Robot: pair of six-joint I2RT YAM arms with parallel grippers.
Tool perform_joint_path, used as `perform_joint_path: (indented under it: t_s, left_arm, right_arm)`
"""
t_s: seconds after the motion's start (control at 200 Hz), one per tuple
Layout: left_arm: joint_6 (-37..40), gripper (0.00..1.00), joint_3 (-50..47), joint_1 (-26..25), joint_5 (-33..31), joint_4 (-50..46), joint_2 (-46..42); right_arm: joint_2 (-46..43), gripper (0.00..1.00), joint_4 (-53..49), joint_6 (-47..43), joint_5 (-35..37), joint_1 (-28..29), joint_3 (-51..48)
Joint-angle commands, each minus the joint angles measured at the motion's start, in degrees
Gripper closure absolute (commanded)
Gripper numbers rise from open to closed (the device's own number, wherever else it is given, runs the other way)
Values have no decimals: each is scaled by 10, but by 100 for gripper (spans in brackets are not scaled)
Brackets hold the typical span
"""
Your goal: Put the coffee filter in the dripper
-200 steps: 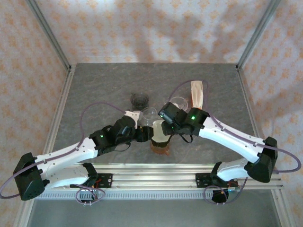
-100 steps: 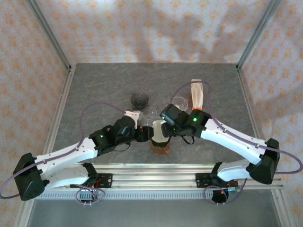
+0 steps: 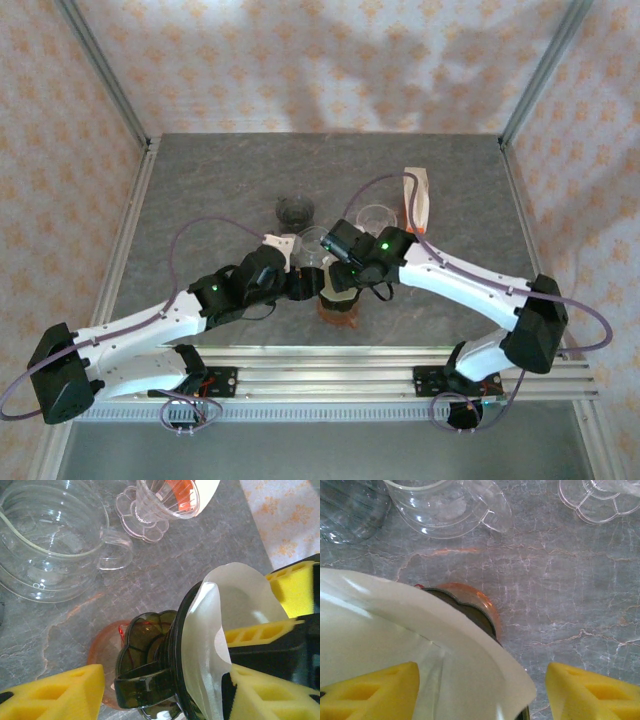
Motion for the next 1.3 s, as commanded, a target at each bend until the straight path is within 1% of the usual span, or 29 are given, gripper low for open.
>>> perform_joint_path:
  t_s: [0.0,0.525,0.636,0.866,1.121,1.296]
  left_arm:
    - [-1,39,1,2,5,3,2]
    - [-5,38,-6,2,4,9,0]
    - [-7,37,-8,2,4,13,-5]
    - [-7,29,-15,7,-9,14,-25]
    - [-8,30,-16,11,-2,24,-5]
    - [-10,34,-13,11,-8,14,1]
  right_arm:
    - [7,32,2,-8,7,-3,-3]
    - [41,32,23,-7,-8,-9,-31]
    - [47,32,32,-4,-12,-9,-39]
    - [50,32,39,-2,-17,-9,-45]
    - [53,32,39,-2,-17,-8,-45]
    - [53,32,39,1,-13,-7,-47]
